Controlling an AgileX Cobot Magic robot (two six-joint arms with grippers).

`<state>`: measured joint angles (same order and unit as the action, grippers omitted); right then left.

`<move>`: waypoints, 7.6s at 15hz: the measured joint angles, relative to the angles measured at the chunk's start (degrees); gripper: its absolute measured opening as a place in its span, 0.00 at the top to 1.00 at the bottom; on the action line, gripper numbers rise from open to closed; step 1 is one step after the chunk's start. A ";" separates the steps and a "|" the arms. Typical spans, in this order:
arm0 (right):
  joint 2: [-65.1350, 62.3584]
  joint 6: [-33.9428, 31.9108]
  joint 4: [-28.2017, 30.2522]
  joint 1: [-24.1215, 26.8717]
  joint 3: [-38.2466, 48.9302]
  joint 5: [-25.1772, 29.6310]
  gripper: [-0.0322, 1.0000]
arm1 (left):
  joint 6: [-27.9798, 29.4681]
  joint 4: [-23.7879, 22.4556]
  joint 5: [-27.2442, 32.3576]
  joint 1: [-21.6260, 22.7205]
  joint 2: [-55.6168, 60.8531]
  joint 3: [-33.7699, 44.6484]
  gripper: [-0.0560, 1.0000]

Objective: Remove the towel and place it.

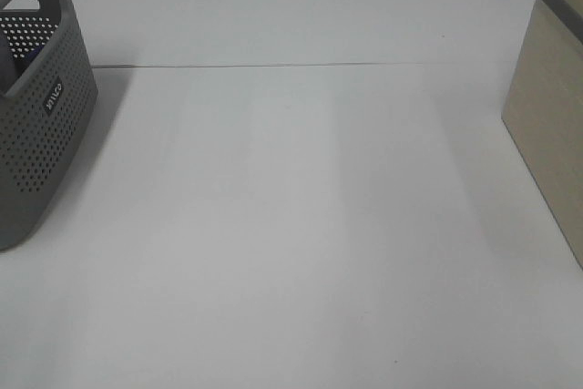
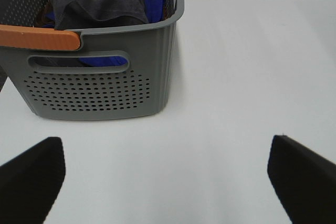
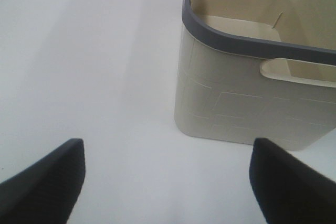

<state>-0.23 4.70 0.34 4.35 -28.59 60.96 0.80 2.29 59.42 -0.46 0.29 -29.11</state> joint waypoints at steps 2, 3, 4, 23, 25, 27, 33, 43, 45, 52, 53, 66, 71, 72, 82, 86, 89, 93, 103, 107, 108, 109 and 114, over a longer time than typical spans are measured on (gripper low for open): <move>0.00 0.00 0.00 0.00 0.00 0.00 0.17 | 0.00 0.00 0.00 0.00 0.00 0.00 0.01; 0.00 0.00 0.00 0.00 0.00 0.00 0.17 | 0.00 0.00 0.00 0.00 0.00 0.00 0.01; 0.00 0.00 0.00 0.00 0.00 0.00 0.17 | 0.00 0.00 0.00 0.00 0.00 0.00 0.01; 0.00 0.00 0.00 0.00 0.00 0.00 0.17 | 0.00 -0.06 0.00 0.00 0.00 0.00 0.01; 0.00 0.00 0.00 0.00 0.00 0.00 0.17 | 0.00 -0.06 0.00 0.00 0.00 0.00 0.01; 0.00 0.00 0.00 0.00 0.00 0.00 0.17 | 0.00 -0.06 0.00 0.00 0.00 0.00 0.01; 0.00 0.00 0.00 0.00 0.00 0.00 0.17 | 0.00 -0.06 0.00 0.00 0.00 0.00 0.01; 0.00 0.00 0.00 0.00 0.00 0.00 0.17 | -13.29 0.46 8.14 0.00 -20.97 -12.72 0.01; 0.00 0.00 0.06 0.00 0.00 0.00 0.17 | -23.43 -2.29 9.74 0.00 -35.47 -22.57 0.01; 0.00 0.00 0.06 0.00 0.00 -0.06 0.17 | -46.29 -12.83 9.85 0.00 -70.42 -47.61 0.01; 0.00 0.00 0.06 0.00 0.00 -0.06 0.17 | -46.75 -14.50 9.80 0.00 -75.11 -50.82 0.01; 0.00 0.00 0.06 0.00 0.00 -0.06 0.17 | -69.33 -14.09 3.21 8.14 -104.22 -62.91 0.01; 0.00 0.00 0.06 0.00 0.00 -0.06 0.17 | -72.82 -14.55 -0.74 9.05 -110.64 -62.91 0.01; 0.00 0.00 0.06 0.00 0.00 -0.06 0.17 | -72.88 -15.13 -1.15 9.05 -112.19 -62.91 0.01; 0.00 0.00 0.06 0.00 0.00 -0.06 0.17 | -73.05 -16.33 -5.44 9.05 -119.00 -62.91 0.31; 0.00 0.00 0.06 0.00 0.00 -0.06 0.17 | -69.79 -18.11 -6.47 9.05 -119.00 -62.91 0.75; 0.00 0.00 0.06 0.00 0.00 -0.06 0.17 | -68.64 -18.39 -6.82 9.05 -119.00 -62.91 0.80; 0.00 0.00 0.06 0.00 0.00 -0.06 0.17 | -68.24 -18.39 -7.85 9.05 -119.00 -62.91 0.82; 0.00 0.00 0.06 0.00 0.00 -0.06 0.17 | -67.67 -12.38 -12.83 6.76 -104.22 -62.91 0.95; 0.00 0.00 0.06 0.00 0.00 -0.06 0.17 | -67.61 -7.45 -12.72 6.70 -94.37 -62.91 0.95; 0.00 0.00 0.06 0.00 0.00 -0.06 0.17 | -67.61 -6.76 -12.72 6.70 -92.02 -62.91 0.95; 0.00 0.00 0.06 0.00 0.00 -0.06 0.17 | -67.61 -6.53 -12.72 6.53 -89.67 -62.91 0.95; 0.00 0.00 0.06 0.00 0.00 -0.06 0.17 | -67.44 -8.48 -12.66 -0.86 -81.07 -63.03 0.95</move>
<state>-0.23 4.70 0.40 4.35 -28.59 60.91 -66.63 -6.19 46.75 -1.32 -80.79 -92.13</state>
